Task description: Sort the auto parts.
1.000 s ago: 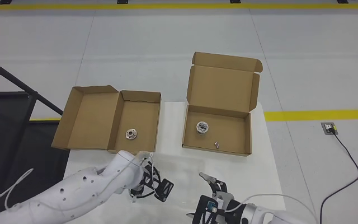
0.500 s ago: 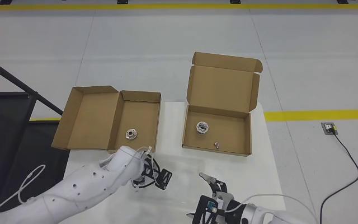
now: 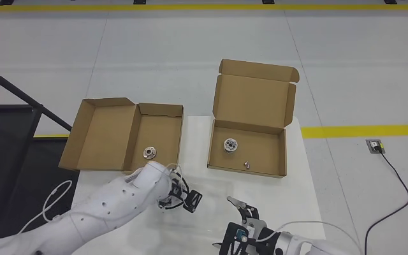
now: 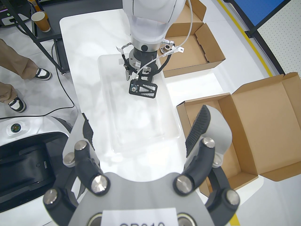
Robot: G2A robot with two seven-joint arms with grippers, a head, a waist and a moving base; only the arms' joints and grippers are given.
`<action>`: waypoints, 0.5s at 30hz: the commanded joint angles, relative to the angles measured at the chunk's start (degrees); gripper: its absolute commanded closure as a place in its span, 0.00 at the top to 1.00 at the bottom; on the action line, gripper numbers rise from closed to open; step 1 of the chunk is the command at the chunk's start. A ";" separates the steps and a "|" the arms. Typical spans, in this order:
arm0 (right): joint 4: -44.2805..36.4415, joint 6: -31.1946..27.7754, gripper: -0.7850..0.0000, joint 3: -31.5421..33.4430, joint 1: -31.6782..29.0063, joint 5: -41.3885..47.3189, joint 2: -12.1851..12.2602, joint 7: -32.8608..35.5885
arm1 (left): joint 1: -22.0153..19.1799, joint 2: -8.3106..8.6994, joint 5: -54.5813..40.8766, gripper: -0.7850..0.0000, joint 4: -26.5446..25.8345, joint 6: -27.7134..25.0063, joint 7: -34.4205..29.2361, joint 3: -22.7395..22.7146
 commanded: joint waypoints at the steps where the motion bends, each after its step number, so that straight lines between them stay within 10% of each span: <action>1: 0.00 0.00 1.00 0.00 0.00 0.00 0.00 0.00 | 0.27 -0.79 0.95 0.69 1.30 0.03 0.53 0.04; 15: 0.00 0.00 1.00 0.00 0.00 0.00 0.00 0.00 | 1.40 -3.95 3.64 0.53 6.57 0.03 1.72 0.04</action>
